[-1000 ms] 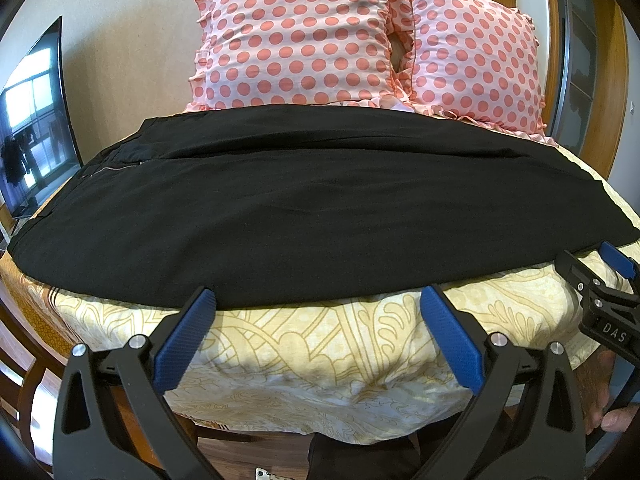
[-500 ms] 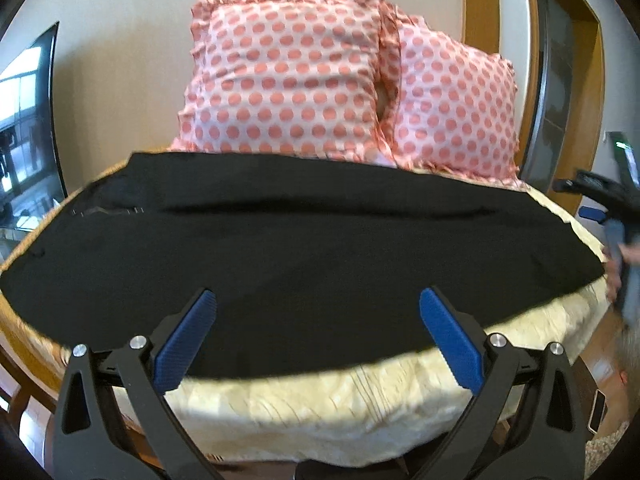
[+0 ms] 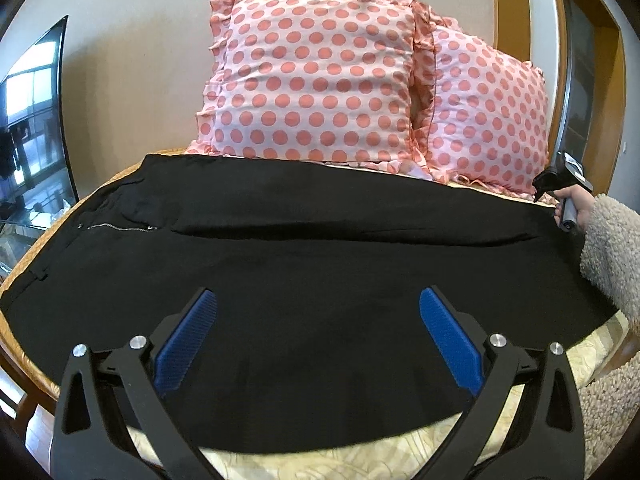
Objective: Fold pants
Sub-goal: 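Grasp the trouser leg hem with the right gripper and lift it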
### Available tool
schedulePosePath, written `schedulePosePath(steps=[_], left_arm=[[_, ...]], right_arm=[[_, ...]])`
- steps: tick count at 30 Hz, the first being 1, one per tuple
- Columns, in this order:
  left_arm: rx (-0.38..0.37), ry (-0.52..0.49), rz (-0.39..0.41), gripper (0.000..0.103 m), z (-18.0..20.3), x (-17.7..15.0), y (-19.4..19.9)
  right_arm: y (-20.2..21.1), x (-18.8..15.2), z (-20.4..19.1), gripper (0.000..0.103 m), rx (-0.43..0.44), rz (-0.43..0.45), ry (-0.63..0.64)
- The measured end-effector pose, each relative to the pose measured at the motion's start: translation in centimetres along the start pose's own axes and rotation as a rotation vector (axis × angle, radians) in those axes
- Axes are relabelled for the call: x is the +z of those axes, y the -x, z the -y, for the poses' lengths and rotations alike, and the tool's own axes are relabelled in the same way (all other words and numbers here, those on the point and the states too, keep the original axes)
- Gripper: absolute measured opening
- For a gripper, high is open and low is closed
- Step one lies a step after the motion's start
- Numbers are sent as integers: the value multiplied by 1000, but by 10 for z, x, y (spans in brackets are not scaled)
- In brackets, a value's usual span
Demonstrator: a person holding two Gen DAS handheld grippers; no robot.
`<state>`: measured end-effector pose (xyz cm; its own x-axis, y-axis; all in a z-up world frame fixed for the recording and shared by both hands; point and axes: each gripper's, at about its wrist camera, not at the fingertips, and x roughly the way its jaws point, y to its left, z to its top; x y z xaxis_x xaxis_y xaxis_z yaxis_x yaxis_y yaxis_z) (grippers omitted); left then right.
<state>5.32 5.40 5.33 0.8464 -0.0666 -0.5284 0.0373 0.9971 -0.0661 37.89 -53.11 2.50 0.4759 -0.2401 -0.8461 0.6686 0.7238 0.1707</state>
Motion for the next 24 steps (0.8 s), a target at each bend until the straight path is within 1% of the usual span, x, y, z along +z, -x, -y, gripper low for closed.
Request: schedulePosePath(steps=[2,4,5,6,7,9,10,12,14,16,17,18,19,21,22,24], left_arm=[[-3,-2,-10,101,0,2,-6],[-10,3,-16,101,0,2,-9],[-16,8,-17,101,0,1,-9],[-22,12,-17,101,-1,1,-9],[-26,15,-17,101,-2,0,-8],[-48,22,-15,101,-3,-2,-5],[-56,25,-13,101,-4,-3,-4],[-62,32,-1,101,-5,-3,2],[-67,41,20,101,-7,-2,9],[-65,55,34,101,-10,-1,14],[-63,63,41,101,-11,-1,16],[-67,78,48,101,-13,0,18],[-73,91,51,101,-15,0,19],[-94,136,50,101,-19,3,20],[-98,152,50,101,-21,4,20],[-84,188,48,101,-24,6,18]], right_arm=[[1,-3,-4,60,-44,34,38],[7,-10,3,39,-48,70,46],[9,-11,9,33,-24,77,35],[14,-13,22,14,28,77,9],[16,-13,32,2,96,63,-24],[28,-19,55,2,230,59,-98],[45,-25,68,2,297,96,-112],[79,-38,83,2,398,171,-98],[123,-65,107,2,524,238,-96],[159,-99,137,2,636,269,-126],[172,-115,151,2,673,273,-142],[186,-142,168,2,700,274,-152],[188,-153,177,2,700,270,-155],[187,-184,197,2,675,258,-169],[181,-198,208,2,657,237,-191],[165,-208,219,2,651,183,-239]])
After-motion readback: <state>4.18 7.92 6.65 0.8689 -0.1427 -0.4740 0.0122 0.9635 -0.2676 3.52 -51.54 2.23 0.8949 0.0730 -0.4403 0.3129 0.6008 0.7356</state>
